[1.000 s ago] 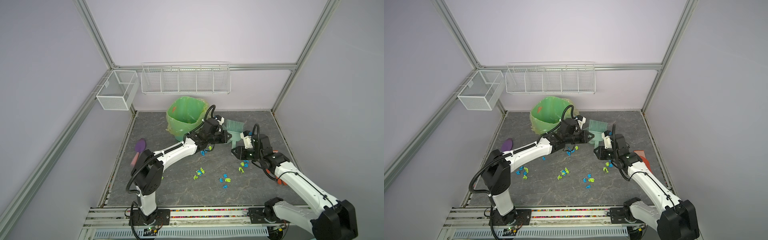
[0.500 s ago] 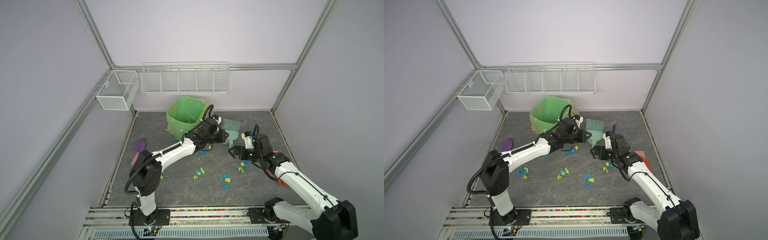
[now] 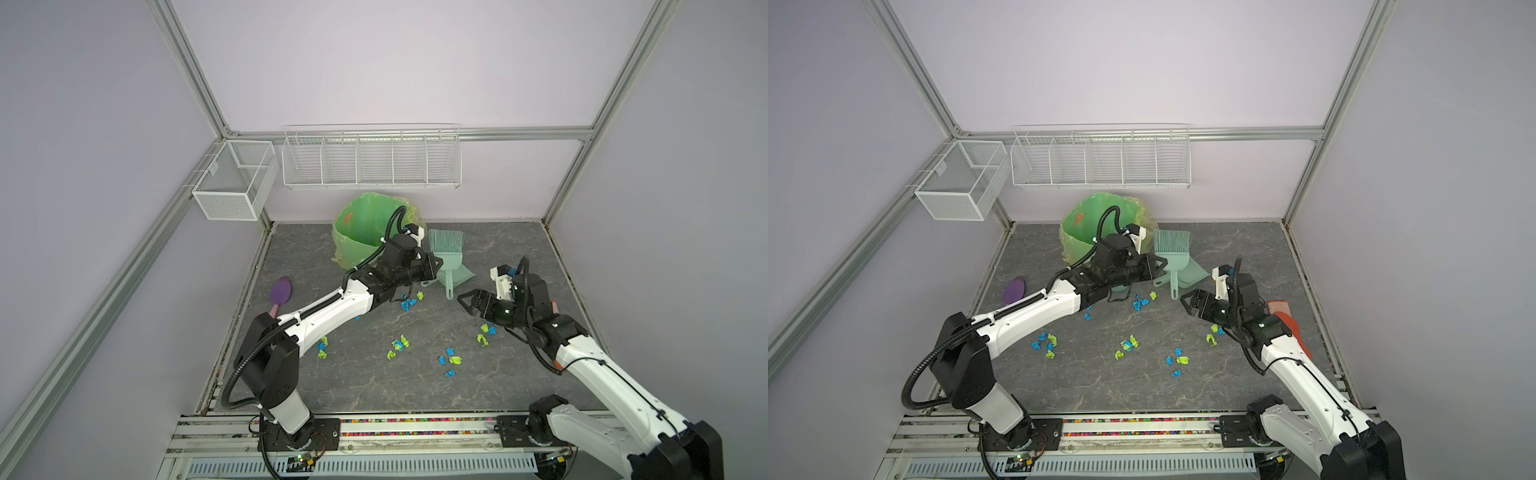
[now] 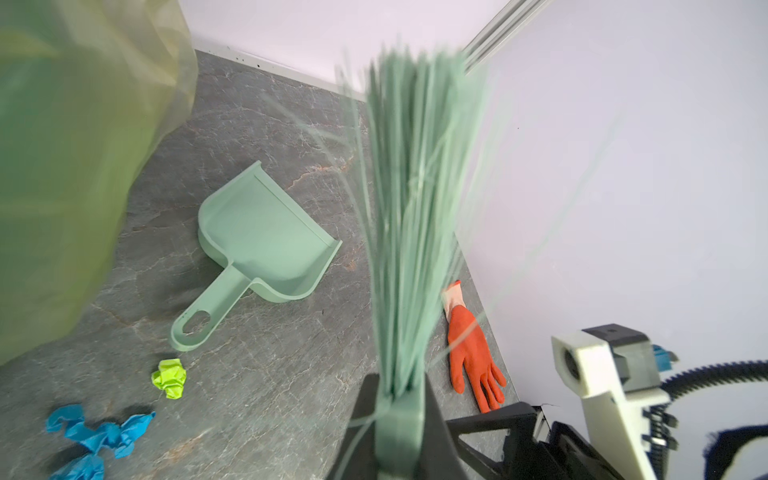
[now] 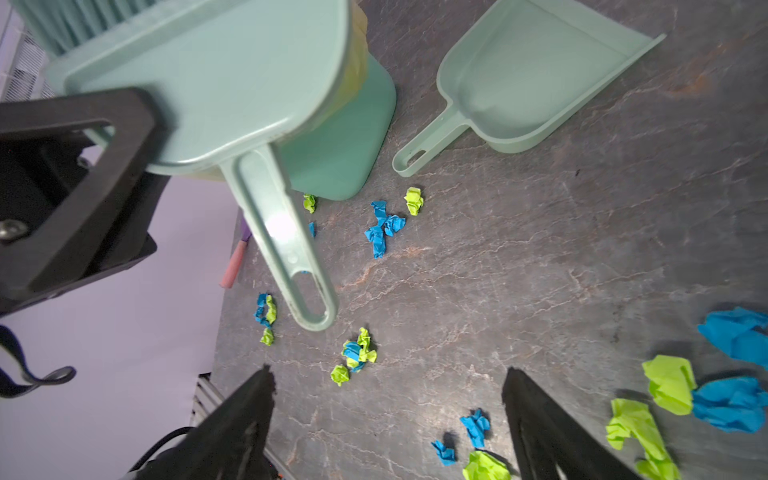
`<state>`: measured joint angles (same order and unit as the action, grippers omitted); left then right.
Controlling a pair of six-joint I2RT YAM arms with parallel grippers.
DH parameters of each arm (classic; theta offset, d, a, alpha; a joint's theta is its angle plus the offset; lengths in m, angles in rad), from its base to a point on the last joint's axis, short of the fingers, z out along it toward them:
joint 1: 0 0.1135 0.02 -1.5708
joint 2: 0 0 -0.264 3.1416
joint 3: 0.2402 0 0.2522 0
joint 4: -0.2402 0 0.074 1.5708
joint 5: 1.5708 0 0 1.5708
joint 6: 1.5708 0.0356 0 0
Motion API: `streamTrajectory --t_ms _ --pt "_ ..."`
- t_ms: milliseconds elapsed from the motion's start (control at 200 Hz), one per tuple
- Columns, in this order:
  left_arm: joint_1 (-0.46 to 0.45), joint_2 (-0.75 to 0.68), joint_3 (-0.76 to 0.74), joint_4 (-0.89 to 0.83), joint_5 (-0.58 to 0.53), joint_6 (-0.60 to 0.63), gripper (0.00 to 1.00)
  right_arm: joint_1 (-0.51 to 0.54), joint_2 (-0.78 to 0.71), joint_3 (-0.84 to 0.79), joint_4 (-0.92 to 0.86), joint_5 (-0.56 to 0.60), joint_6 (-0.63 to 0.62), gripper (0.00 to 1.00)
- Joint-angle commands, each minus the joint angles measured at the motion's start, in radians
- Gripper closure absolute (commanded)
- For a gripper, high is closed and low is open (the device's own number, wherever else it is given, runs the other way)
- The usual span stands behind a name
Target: Sweep away the paper scraps from the table
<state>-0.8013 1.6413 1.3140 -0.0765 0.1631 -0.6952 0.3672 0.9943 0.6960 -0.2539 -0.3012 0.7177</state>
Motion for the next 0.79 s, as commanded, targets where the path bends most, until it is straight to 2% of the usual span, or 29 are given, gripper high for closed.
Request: streamTrajectory --t_ms 0,455,630,715,790 --pt "0.011 -0.061 -0.024 0.063 -0.05 -0.006 1.0 -0.006 -0.021 -0.053 0.17 -0.066 0.163 0.11" --pt "0.053 -0.058 0.011 0.135 -0.065 -0.091 1.0 -0.011 -0.05 -0.083 0.458 -0.073 0.355 0.11" --pt "0.07 -0.031 -0.001 0.249 -0.01 -0.174 1.0 -0.014 0.006 -0.086 0.602 -0.087 0.44 0.09" --pt "0.084 -0.013 -0.003 0.294 0.017 -0.221 1.0 -0.013 0.026 -0.081 0.659 -0.082 0.467 0.04" --pt "0.092 -0.006 -0.011 0.306 -0.004 -0.269 1.0 -0.012 0.04 -0.071 0.711 -0.079 0.477 0.03"
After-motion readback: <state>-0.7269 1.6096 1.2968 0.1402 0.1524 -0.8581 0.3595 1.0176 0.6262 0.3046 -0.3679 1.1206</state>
